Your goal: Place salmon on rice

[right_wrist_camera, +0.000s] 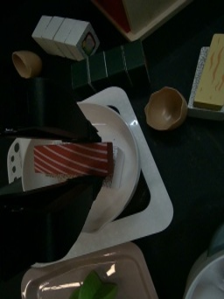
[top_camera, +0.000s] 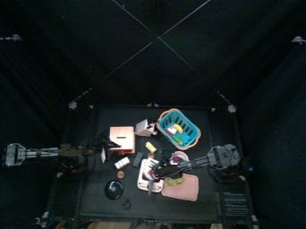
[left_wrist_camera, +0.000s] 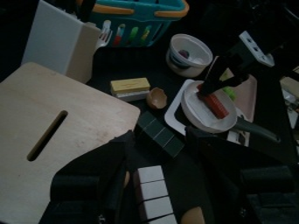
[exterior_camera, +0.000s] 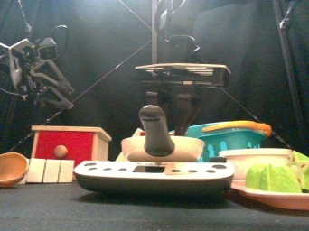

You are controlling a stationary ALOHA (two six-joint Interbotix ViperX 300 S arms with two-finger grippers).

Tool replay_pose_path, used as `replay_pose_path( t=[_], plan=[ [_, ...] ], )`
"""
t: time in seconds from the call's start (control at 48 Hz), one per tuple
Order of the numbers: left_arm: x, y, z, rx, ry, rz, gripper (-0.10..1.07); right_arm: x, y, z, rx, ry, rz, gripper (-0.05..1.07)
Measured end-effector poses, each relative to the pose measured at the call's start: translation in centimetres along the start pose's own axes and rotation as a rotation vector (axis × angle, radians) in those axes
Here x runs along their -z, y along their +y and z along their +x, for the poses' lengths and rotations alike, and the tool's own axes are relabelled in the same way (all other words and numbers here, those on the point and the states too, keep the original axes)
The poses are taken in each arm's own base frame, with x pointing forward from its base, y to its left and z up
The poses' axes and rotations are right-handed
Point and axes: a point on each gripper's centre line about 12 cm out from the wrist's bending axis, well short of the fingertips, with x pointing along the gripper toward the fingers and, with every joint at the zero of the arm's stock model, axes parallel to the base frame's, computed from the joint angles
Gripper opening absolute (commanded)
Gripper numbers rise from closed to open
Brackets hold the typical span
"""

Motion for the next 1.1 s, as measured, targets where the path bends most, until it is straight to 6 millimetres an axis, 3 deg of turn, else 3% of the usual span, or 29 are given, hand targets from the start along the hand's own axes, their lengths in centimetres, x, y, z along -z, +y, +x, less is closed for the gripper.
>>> replay_pose_path(
  t=[0.375,1.104],
  plan=[
    [0.1,0.1,-0.01,-0.004,0.002,-0.001,0.87,0.14,0.06,0.17,-0.01,0.017,-0.005,0.8],
    [0.07,0.21,-0.01,-0.009,0.0,-0.002,0.87,0.11,0.27,0.23,-0.018,0.027,-0.012,0.79]
  ],
)
